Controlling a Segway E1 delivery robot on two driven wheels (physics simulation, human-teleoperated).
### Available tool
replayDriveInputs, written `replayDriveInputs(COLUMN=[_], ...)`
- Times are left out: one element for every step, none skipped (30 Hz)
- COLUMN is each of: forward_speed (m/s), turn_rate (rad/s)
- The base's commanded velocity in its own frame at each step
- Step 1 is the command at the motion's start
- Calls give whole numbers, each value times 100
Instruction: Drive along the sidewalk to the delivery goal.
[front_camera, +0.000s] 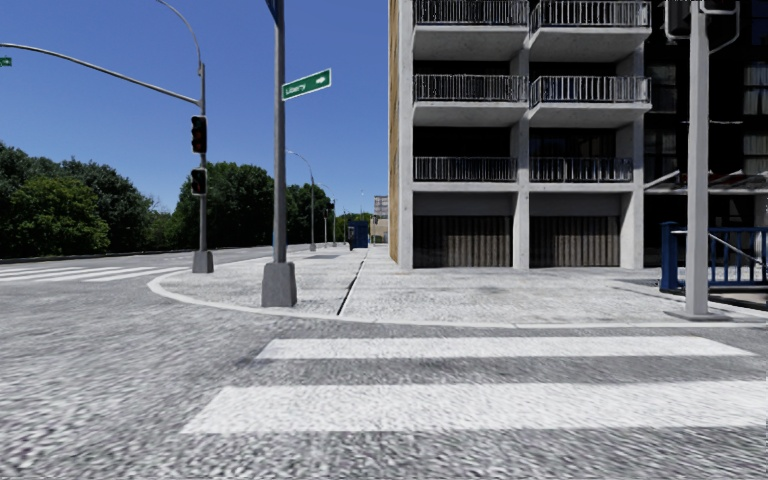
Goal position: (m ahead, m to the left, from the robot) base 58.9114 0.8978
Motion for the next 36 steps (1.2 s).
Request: replayDriveInputs(forward_speed=[200, 200, 200, 200, 200, 200, 200, 200, 200, 200, 200, 200, 200, 200, 200, 200, 200, 200, 200, 200, 200, 200, 200, 200, 200, 200, 200, 200, 200, 200, 200, 200, 200, 200, 200, 200], turn_rate=[9, 13, 14, 18, 18, 21, 22, 22, 23, 23, 23, 23, 23, 23, 23, 18, 0, 0, 0, 0, 0, 0, 0, 0, 0, 0, 0, 0, 0, 0, 0, 0, 0, 0, 0, 0])
